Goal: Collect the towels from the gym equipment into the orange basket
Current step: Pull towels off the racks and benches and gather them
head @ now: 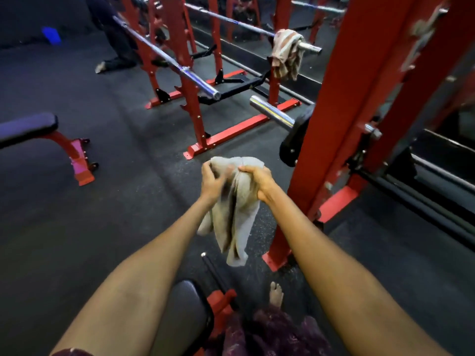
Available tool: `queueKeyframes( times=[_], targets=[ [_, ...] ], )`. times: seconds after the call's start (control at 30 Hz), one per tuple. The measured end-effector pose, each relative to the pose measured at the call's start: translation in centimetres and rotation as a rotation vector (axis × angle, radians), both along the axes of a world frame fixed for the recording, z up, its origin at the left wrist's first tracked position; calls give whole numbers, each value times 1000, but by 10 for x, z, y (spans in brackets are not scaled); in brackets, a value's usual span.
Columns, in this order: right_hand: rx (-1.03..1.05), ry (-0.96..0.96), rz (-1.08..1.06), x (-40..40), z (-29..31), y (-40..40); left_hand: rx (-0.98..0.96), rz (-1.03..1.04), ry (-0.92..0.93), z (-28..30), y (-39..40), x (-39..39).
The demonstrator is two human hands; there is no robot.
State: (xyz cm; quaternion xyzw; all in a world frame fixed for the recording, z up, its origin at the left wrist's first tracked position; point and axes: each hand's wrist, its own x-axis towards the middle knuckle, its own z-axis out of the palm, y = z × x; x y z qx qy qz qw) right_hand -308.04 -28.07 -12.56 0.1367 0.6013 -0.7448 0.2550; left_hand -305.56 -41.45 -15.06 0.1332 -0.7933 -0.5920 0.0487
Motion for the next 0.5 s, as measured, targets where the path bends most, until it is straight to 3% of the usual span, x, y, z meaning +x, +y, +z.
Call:
queueKeyframes(
  times=[0.07,0.13,0.17,0.27,0.33,0.5],
  targets=[
    [23,-15,-1,12,1,22,-320,-218,74,-11,15,27],
    [25,-17,-29,27,1,57,-452,-387,76,-17,45,41],
    [9,-18,-63,32,3,74,-403,-425,43,-23,60,41],
    [-87,-23,-223,62,16,137,40,-501,-103,-20,124,50],
    [-145,4,-312,84,18,177,219,-517,-199,-17,168,57],
    [335,74,-792,164,-8,277,327,-654,-360,-10,278,95]
  ],
)
